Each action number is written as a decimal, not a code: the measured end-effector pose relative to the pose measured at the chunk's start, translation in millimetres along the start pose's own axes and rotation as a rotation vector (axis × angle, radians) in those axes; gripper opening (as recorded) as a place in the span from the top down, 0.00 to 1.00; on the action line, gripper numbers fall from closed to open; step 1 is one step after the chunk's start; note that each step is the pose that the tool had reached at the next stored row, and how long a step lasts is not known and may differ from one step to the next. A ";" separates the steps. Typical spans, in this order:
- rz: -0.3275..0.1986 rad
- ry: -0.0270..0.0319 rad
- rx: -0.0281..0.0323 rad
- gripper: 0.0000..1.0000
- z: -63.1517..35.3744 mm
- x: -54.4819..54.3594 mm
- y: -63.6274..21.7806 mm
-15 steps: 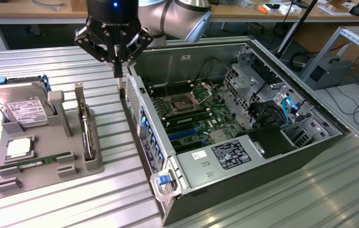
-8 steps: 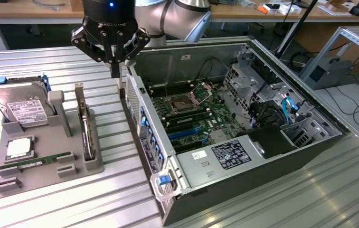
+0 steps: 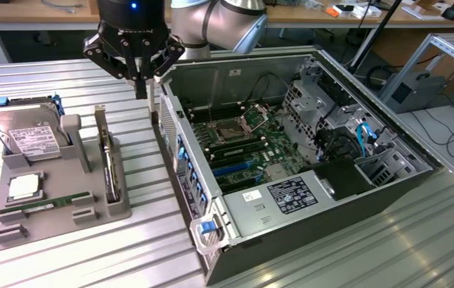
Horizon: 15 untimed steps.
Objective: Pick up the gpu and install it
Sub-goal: 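Reach for the gpu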
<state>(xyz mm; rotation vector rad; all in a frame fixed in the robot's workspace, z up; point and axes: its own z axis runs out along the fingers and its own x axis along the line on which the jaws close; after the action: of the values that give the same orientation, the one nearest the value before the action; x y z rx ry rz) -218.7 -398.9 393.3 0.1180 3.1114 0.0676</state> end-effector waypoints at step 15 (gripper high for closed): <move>0.000 -0.0001 0.0000 0.89 -0.6 20.5 -1.6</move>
<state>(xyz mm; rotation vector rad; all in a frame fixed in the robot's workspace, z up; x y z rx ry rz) -239.3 -398.9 393.3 0.1179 3.1113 0.0676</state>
